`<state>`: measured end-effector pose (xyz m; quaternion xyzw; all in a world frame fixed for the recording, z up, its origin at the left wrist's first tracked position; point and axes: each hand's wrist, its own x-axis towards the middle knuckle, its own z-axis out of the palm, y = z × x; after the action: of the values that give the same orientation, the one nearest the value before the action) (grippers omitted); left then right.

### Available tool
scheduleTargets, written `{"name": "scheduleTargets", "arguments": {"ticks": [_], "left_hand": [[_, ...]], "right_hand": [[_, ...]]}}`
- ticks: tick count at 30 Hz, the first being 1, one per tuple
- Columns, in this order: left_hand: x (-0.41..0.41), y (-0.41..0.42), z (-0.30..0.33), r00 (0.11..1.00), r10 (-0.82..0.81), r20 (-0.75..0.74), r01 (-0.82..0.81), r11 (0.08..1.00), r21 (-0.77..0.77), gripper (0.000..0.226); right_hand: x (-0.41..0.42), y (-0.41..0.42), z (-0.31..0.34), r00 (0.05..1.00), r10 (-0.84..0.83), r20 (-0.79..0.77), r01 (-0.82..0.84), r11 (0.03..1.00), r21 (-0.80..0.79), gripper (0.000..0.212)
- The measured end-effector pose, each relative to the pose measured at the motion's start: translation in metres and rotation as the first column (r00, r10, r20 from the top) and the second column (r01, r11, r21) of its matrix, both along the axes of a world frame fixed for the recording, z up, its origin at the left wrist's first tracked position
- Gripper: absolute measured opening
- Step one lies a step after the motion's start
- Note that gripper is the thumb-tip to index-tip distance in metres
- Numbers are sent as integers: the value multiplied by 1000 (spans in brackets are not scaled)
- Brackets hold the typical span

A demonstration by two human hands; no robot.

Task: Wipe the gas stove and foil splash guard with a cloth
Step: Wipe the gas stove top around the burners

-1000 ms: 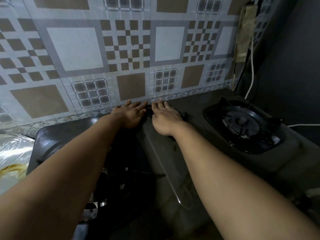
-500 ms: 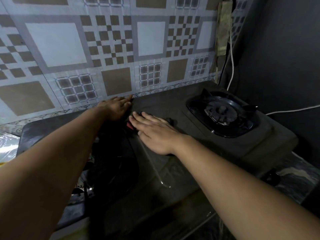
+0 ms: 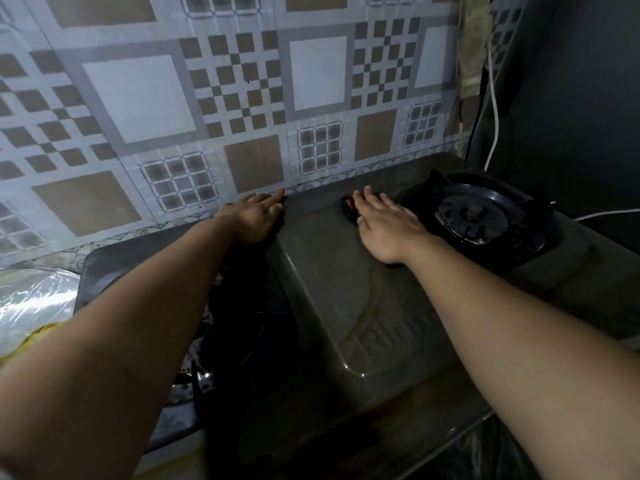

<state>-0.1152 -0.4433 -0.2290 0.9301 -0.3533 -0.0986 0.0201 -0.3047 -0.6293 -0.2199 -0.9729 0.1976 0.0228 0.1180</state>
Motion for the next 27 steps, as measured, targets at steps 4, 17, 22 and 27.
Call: {"name": "scheduleTargets", "arguments": {"ticks": [4, 17, 22, 27], "left_hand": [[-5, 1, 2, 1000, 1, 1, -1, 1000, 10, 60], [-4, 5, -1, 999, -43, -7, 43, 999, -15, 81], [-2, 6, -2, 999, -37, -20, 36, 999, -28, 81], [2, 8, -2, 999, -45, -16, 45, 999, -23, 79]], "right_hand": [[-7, 13, -5, 991, -133, 10, 133, 991, 2, 59], [-31, 78, -3, 981, -195, -2, 195, 981, 15, 64], [-35, 108, -4, 997, -75, 10, 75, 997, 21, 62], [-48, 127, -1, 996, 78, 42, -80, 995, 56, 58]]}}
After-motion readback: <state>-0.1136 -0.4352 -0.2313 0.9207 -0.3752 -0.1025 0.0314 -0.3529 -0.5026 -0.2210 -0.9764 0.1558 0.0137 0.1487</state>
